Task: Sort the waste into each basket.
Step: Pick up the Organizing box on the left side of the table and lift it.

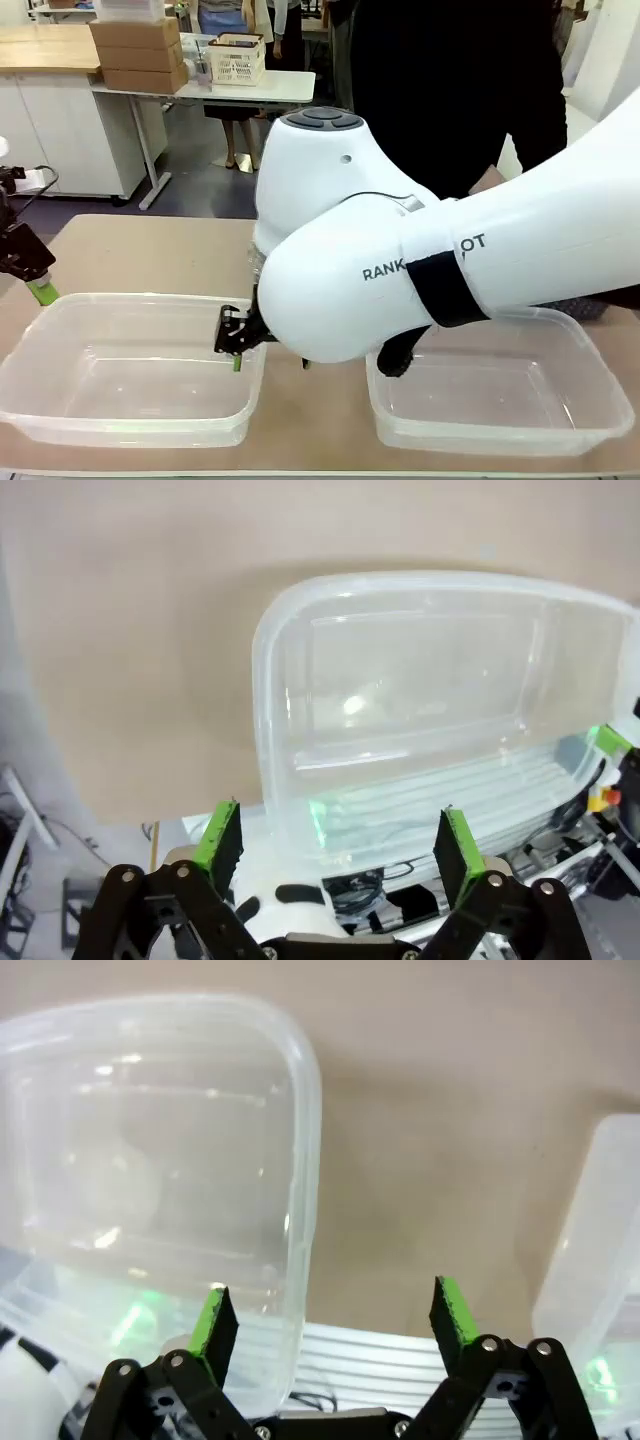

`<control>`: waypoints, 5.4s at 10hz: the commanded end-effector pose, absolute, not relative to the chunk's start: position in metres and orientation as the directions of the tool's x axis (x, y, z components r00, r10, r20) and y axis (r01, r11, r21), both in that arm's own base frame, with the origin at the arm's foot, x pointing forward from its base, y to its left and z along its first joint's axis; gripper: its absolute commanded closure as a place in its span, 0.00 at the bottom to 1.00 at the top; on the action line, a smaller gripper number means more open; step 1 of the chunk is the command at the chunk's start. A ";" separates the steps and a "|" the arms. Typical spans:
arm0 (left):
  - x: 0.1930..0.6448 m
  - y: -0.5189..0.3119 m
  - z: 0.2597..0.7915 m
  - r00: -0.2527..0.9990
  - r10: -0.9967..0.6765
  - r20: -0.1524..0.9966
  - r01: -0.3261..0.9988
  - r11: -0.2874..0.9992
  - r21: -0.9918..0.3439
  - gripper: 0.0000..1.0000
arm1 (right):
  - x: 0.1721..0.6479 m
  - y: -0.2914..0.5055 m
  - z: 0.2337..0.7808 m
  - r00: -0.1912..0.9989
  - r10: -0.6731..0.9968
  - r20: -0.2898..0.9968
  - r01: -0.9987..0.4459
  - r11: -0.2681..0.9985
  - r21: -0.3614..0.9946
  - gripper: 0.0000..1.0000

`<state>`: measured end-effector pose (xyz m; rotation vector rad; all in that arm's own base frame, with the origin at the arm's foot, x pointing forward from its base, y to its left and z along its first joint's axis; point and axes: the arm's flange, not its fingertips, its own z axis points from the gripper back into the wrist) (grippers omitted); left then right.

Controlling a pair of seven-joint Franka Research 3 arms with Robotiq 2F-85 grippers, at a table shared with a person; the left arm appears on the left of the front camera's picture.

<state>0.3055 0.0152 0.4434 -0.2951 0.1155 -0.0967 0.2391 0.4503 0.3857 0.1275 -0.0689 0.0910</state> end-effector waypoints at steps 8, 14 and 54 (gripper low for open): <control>0.318 -0.006 0.384 0.960 -0.161 -0.228 0.098 0.959 -0.265 0.00 | 0.242 0.455 0.385 0.993 0.071 0.099 -0.081 0.991 0.105 0.00; 0.273 -0.014 0.327 0.989 -0.001 -0.150 -0.014 0.995 -0.096 0.00 | 0.247 0.463 0.376 0.994 0.056 0.096 -0.061 0.997 0.053 0.00; 0.399 -0.240 0.538 0.953 -0.211 -0.219 0.136 0.940 -0.313 0.94 | 0.298 0.211 0.525 0.992 -0.054 -0.111 0.062 0.996 0.064 0.95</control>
